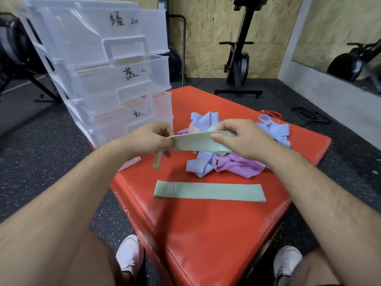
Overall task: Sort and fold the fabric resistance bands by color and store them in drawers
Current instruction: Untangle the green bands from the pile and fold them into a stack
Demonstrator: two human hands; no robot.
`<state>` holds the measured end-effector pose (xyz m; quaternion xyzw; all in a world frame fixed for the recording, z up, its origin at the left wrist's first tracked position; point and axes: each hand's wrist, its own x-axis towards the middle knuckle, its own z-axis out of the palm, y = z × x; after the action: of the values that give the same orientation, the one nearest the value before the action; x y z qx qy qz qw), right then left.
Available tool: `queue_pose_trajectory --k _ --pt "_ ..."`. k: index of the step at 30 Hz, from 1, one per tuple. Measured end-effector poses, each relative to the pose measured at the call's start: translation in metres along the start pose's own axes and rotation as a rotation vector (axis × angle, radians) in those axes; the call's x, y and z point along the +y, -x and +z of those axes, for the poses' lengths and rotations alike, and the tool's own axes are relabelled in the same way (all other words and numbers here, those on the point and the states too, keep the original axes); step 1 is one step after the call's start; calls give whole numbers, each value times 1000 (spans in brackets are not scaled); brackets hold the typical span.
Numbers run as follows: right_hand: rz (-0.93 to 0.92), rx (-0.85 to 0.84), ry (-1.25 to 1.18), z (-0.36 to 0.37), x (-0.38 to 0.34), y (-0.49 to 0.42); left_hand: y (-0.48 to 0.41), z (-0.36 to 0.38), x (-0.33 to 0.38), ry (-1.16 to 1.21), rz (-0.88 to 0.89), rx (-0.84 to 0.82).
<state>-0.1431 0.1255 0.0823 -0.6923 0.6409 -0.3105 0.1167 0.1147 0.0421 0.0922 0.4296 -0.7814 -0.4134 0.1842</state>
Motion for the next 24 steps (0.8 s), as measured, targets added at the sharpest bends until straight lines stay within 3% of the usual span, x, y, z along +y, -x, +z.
queue_pose_trajectory --k 4,9,13,19,24 --pt "66 -124 -45 -16 11 17 7 -6 -18 -20 -24 -29" --pt "197 -286 -98 -39 30 35 15 -8 -33 191 -59 -58" --pt "294 -397 -88 -49 40 50 16 -5 -40 174 -63 -69" --pt "457 -396 -167 -38 75 68 16 12 -64 70 -190 -18" --pt "433 -352 -54 -12 91 75 15 37 -69 -81 -261 1"
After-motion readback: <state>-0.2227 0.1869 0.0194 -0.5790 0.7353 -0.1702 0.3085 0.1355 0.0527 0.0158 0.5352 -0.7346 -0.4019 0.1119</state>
